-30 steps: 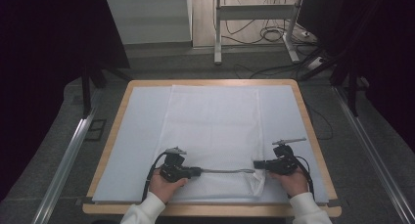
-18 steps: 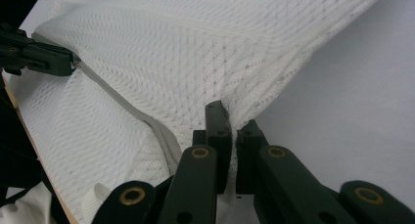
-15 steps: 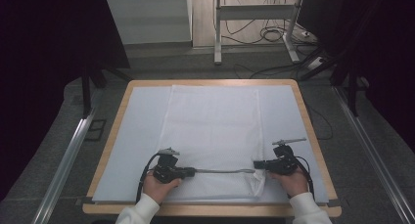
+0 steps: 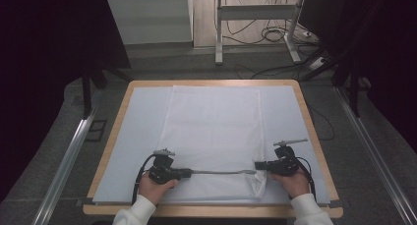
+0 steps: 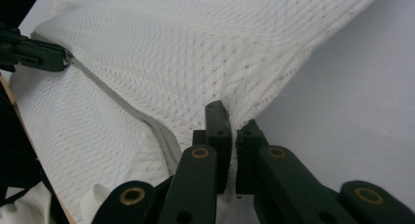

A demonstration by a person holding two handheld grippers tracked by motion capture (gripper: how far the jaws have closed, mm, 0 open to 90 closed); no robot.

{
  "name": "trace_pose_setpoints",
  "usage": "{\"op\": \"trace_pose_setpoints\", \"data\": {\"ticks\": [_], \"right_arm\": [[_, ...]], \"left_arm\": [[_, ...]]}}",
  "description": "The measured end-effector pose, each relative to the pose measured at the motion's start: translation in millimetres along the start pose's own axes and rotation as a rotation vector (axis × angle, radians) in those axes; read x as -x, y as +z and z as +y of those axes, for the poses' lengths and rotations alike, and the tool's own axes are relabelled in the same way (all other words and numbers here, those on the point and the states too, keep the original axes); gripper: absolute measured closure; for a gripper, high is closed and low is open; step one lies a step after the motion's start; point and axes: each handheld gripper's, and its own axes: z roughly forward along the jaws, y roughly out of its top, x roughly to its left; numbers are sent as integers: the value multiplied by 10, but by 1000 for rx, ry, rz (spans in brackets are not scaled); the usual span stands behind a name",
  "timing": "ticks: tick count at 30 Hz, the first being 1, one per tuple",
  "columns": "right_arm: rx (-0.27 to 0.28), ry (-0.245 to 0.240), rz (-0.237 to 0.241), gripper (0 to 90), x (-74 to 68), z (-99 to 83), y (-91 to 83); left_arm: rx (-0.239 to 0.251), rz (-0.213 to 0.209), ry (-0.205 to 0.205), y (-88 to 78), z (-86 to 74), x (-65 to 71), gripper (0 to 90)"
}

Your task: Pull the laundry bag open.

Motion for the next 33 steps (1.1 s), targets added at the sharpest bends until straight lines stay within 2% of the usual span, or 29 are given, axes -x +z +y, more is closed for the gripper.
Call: {"op": "trace_pose_setpoints", "data": {"ticks": [16,23,33], "right_arm": [[3,0,2,873,0,-2,-7],[4,0,5,873,4,-4,-8],[3,0,4,872,2,-4,-6]], "left_arm": [[13,8,-19,-124,-41,-80,868],[23,9,-41,-203,-74,-150,868],[21,28,-33,-265,-103,-181,868]]}}
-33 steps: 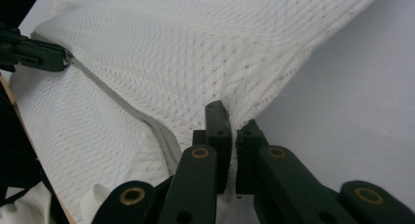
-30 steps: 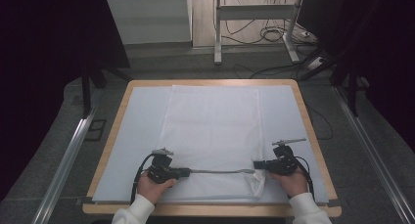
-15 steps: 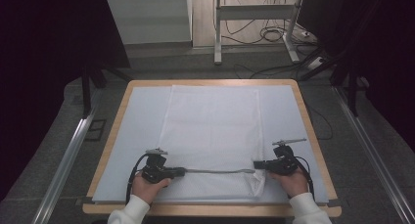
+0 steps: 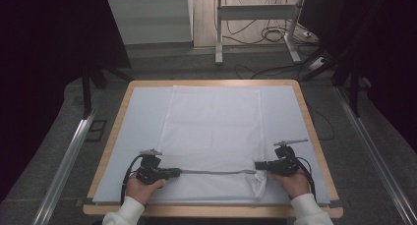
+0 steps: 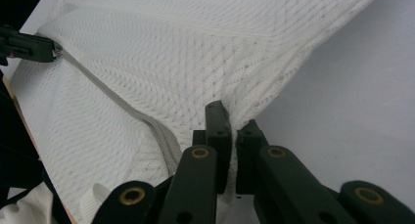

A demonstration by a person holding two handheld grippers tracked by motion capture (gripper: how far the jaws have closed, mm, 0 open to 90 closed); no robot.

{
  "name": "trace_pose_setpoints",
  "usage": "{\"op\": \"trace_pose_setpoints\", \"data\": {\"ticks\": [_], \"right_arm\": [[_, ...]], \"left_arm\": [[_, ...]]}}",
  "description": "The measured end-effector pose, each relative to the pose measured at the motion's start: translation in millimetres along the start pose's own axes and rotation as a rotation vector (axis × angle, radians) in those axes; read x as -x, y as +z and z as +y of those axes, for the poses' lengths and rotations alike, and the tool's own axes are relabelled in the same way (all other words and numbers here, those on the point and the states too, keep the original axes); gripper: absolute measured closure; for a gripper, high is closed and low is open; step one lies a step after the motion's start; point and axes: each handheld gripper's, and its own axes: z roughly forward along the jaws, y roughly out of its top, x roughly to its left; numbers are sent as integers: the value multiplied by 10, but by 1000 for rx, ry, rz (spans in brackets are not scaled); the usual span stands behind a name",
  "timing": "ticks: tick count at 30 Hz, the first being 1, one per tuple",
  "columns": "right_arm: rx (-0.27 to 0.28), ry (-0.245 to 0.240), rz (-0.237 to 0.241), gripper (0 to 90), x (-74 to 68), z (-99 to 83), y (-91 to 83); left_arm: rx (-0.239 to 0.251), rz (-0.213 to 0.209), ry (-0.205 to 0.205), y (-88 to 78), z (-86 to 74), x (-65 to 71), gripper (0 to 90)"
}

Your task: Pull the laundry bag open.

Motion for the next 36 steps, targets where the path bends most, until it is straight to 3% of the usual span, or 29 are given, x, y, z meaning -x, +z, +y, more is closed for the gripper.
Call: {"op": "trace_pose_setpoints", "data": {"ticks": [36], "right_arm": [[2,-2,1,873,1,2,-2]], "left_arm": [[26,37,-13,-169,-33,-141,868]]}}
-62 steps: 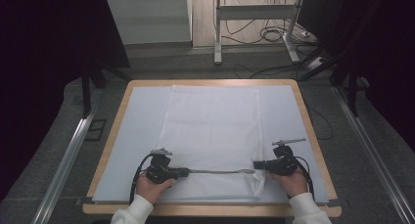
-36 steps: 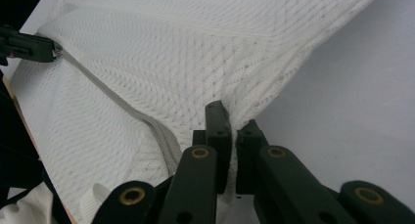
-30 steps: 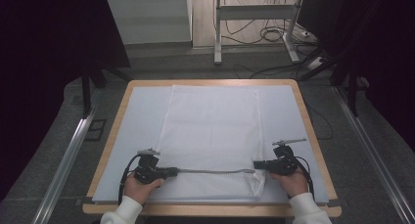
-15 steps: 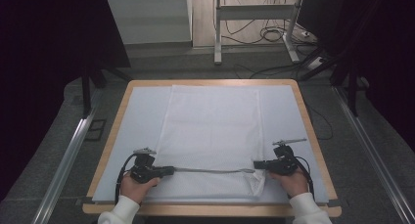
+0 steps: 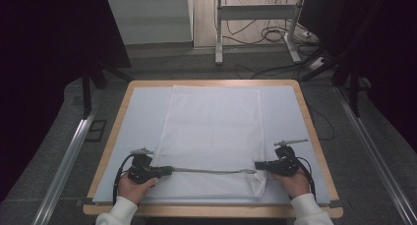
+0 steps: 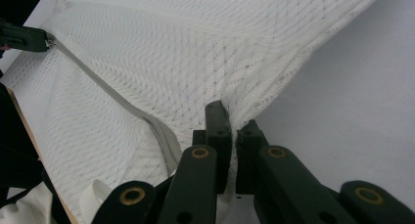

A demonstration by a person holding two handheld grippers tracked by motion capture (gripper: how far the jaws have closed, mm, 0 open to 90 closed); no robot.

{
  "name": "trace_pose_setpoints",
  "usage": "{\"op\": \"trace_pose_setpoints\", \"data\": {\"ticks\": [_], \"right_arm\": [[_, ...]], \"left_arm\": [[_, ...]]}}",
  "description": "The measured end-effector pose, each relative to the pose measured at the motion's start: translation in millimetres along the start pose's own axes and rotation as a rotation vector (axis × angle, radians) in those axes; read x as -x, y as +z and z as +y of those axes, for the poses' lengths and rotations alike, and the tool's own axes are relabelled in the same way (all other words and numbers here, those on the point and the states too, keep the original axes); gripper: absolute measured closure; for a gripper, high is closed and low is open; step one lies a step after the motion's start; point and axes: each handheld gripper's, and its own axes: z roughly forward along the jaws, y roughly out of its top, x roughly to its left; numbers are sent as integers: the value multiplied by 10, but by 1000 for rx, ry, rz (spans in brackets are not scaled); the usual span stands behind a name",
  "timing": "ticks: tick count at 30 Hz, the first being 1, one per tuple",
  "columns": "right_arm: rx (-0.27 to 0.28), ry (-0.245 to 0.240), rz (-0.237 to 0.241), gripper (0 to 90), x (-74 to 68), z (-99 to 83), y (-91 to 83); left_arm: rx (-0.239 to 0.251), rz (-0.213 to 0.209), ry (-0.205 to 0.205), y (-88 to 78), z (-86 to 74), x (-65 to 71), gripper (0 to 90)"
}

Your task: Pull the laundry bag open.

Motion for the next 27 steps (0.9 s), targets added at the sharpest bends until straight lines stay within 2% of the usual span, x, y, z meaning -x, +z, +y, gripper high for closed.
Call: {"op": "trace_pose_setpoints", "data": {"ticks": [27], "right_arm": [[0,-6,-7,872,5,1,-2]], "left_arm": [[34,29,-44,-204,-80,-202,868]]}}
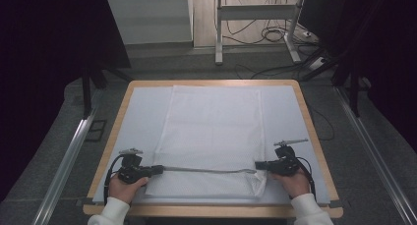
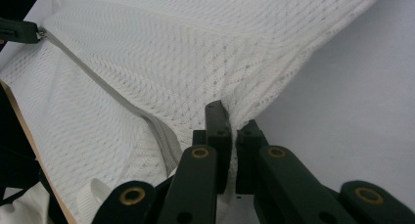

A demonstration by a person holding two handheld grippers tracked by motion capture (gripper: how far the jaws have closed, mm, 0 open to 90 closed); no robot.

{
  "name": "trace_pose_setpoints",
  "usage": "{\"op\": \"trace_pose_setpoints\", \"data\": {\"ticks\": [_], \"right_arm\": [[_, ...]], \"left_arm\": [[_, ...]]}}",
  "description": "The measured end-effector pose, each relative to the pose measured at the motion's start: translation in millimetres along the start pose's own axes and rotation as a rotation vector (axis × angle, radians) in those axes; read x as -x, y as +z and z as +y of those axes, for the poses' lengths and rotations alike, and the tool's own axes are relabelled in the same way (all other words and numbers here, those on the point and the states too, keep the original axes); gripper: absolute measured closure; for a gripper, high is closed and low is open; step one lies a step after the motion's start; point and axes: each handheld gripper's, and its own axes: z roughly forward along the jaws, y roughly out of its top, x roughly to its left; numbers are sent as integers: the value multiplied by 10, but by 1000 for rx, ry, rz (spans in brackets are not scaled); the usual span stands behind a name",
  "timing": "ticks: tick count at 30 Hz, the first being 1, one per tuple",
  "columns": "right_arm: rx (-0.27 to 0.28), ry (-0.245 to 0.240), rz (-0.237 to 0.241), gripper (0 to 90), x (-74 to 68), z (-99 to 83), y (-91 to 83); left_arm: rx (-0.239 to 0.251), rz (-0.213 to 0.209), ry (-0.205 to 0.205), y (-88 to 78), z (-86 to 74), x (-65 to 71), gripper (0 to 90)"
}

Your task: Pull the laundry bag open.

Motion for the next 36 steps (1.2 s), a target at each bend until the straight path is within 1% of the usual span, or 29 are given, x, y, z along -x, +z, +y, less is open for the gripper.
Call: {"op": "trace_pose_setpoints", "data": {"ticks": [2,5,6,9,12,16,19,20,22,25,29,31,36], "right_arm": [[1,1,2,873,2,1,0],[-1,-1,1,873,0,0,2],[-1,-1,-1,873,1,1,0],[1,-2,-1,873,0,0,-3],[-1,-2,-3,873,0,0,-2],[0,-1,-3,873,8,1,-2],[-3,-2,-6,873,8,1,0],[-3,-1,-5,873,9,2,0],[-5,-1,-8,873,9,3,5],[-7,0,-7,873,16,6,8],[-7,0,-6,873,18,7,13],[-9,-2,-8,873,20,8,14],[-9,-3,-17,872,22,-2,1]], "left_arm": [[6,-4,-8,-24,-13,-32,868],[8,3,-16,-44,-35,-62,868],[12,-3,-22,-51,-39,-70,868],[12,8,-15,-72,-45,-81,868],[15,15,-21,-95,-51,-109,869],[31,31,-37,-147,-70,-173,869],[32,46,-43,-183,-81,-214,869],[35,44,-46,-190,-87,-229,869],[30,64,-44,-188,-100,-247,869],[31,65,-52,-207,-105,-280,869],[28,69,-51,-201,-104,-275,869],[30,73,-45,-199,-104,-261,869],[31,68,-40,-189,-117,-228,869]]}}
